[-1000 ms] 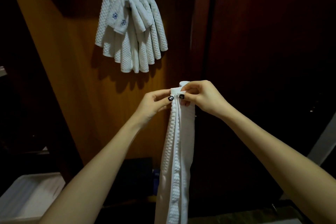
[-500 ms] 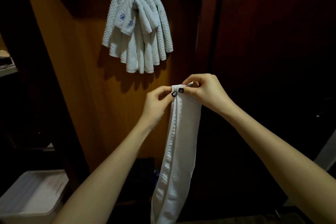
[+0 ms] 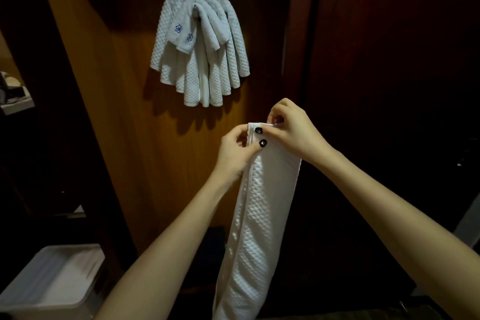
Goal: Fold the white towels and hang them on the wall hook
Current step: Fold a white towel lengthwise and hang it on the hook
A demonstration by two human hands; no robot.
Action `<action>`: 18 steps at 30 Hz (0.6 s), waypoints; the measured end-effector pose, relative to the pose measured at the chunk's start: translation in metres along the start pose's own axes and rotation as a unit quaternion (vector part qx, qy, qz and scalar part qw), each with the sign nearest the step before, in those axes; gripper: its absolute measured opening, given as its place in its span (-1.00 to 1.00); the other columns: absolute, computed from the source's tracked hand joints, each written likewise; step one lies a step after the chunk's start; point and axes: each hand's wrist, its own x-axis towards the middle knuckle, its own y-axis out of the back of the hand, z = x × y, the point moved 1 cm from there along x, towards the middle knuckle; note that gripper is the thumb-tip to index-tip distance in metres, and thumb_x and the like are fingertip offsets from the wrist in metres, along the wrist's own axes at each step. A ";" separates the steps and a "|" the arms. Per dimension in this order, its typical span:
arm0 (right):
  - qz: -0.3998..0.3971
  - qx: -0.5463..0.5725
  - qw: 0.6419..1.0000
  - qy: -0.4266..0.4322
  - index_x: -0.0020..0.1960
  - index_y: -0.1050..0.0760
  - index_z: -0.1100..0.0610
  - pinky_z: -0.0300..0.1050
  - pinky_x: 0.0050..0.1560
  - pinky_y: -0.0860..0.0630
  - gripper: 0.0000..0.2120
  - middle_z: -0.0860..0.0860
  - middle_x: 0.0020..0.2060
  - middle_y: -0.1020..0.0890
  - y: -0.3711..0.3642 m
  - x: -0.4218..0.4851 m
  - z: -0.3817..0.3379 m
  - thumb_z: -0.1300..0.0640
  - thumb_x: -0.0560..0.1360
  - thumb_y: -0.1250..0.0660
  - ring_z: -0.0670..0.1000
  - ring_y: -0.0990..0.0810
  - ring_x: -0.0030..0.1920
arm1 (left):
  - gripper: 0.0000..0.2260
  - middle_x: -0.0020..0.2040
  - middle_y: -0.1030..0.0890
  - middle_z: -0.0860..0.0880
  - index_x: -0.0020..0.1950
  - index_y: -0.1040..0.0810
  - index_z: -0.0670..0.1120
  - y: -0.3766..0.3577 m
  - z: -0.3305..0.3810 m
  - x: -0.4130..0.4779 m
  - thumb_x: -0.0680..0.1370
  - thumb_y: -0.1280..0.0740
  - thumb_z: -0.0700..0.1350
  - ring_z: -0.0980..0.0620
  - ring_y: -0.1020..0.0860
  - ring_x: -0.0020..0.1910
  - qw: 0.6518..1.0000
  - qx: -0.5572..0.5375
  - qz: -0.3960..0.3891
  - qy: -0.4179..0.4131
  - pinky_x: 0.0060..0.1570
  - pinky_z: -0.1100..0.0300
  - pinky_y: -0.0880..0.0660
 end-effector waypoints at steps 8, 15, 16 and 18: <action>-0.201 -0.005 0.978 -0.053 -0.25 -0.48 0.20 -0.14 -0.31 -0.32 -0.56 0.07 -0.34 -0.52 0.041 -0.002 0.018 -0.20 0.41 -0.42 -0.08 -0.45 -0.34 | -0.87 -0.06 -0.67 0.02 0.04 -0.62 -0.09 0.031 -0.003 0.010 0.52 -0.38 -0.23 0.12 -0.61 -0.05 0.998 -0.038 0.049 0.008 -0.09 0.27 -0.53; -0.044 0.029 0.999 -0.007 -0.40 -0.25 0.07 -0.23 -0.45 -0.15 -0.56 -0.09 -0.48 -0.30 0.026 -0.008 0.003 0.04 0.45 -0.46 -0.16 -0.27 -0.48 | -0.87 -0.07 -0.66 0.00 0.02 -0.61 -0.05 0.030 0.006 0.017 0.54 -0.34 -0.24 0.04 -0.61 -0.05 0.993 -0.084 0.080 0.013 -0.14 0.25 -0.53; 0.002 0.035 0.999 0.003 -0.39 -0.22 0.06 -0.22 -0.44 -0.13 -0.56 -0.10 -0.48 -0.28 0.022 -0.006 0.001 0.07 0.46 -0.45 -0.16 -0.26 -0.48 | -0.86 -0.06 -0.66 -0.02 0.02 -0.61 -0.06 0.030 0.010 0.019 0.55 -0.33 -0.24 0.02 -0.62 -0.04 0.992 -0.096 0.081 0.006 -0.13 0.23 -0.53; 0.081 0.064 0.995 -0.003 -0.26 -0.31 0.10 -0.24 -0.43 -0.21 -0.68 -0.11 -0.44 -0.37 0.017 -0.002 -0.004 0.08 0.45 -0.45 -0.18 -0.35 -0.44 | -0.86 -0.04 -0.65 -0.08 0.05 -0.60 -0.10 0.030 0.021 0.025 0.56 -0.31 -0.25 -0.02 -0.61 -0.03 0.990 -0.113 0.083 -0.009 -0.09 0.19 -0.55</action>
